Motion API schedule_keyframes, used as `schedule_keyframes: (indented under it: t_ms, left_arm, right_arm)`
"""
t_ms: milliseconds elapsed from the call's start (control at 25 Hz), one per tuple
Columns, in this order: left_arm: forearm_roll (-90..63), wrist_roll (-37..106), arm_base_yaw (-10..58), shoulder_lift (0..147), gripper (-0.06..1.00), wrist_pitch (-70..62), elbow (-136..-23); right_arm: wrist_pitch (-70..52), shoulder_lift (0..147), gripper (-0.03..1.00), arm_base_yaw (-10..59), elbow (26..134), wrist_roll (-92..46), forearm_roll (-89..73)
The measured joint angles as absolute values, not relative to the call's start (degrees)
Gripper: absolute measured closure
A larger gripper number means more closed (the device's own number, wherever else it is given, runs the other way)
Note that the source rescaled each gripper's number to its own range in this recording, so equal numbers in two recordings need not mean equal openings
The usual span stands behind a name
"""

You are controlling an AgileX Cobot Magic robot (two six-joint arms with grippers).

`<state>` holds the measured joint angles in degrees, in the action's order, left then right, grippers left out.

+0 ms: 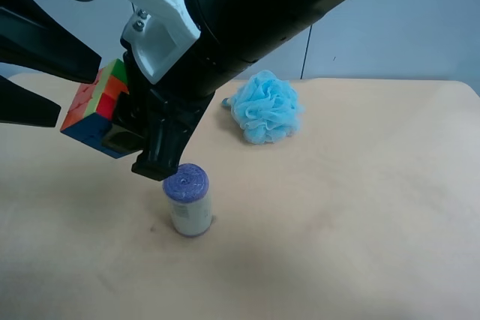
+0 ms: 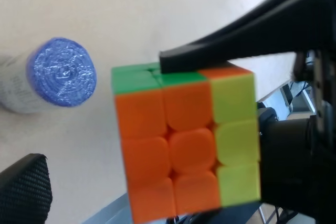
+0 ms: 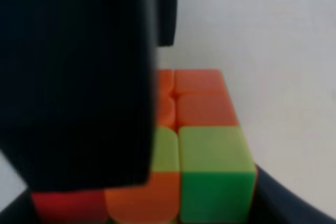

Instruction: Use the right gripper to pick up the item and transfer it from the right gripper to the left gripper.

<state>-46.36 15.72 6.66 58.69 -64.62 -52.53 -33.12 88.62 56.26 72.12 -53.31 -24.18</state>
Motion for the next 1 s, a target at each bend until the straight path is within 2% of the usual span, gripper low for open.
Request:
schedule_keyframes:
  t_ms: [280, 600, 800, 920, 1000]
  left_arm:
    - [-46.38, 15.83, 7.49, 59.44, -0.01, -64.12, -52.53]
    - [-41.41, 13.83, 15.62, 59.48, -0.01, -58.30, -52.53]
    - [-39.42, 12.82, 17.63, 59.48, 0.00, -54.23, -52.53]
    - [-39.22, 12.77, 17.73, 59.48, 0.10, -53.12, -52.53]
    - [-39.18, 12.75, 17.73, 59.48, 0.26, -53.05, -52.53]
  right_arm:
    - [-33.08, 88.62, 0.97, 56.26, 72.12, -53.31, -24.18]
    - [-32.72, 88.62, 0.97, 56.26, 72.12, -53.31, -24.76]
    - [-32.66, 88.62, 0.97, 56.26, 72.12, -53.31, -25.67]
    - [-32.66, 88.62, 0.97, 56.26, 72.12, -53.25, -25.67]
    - [-32.66, 88.62, 0.97, 56.26, 72.12, -53.25, -25.67]
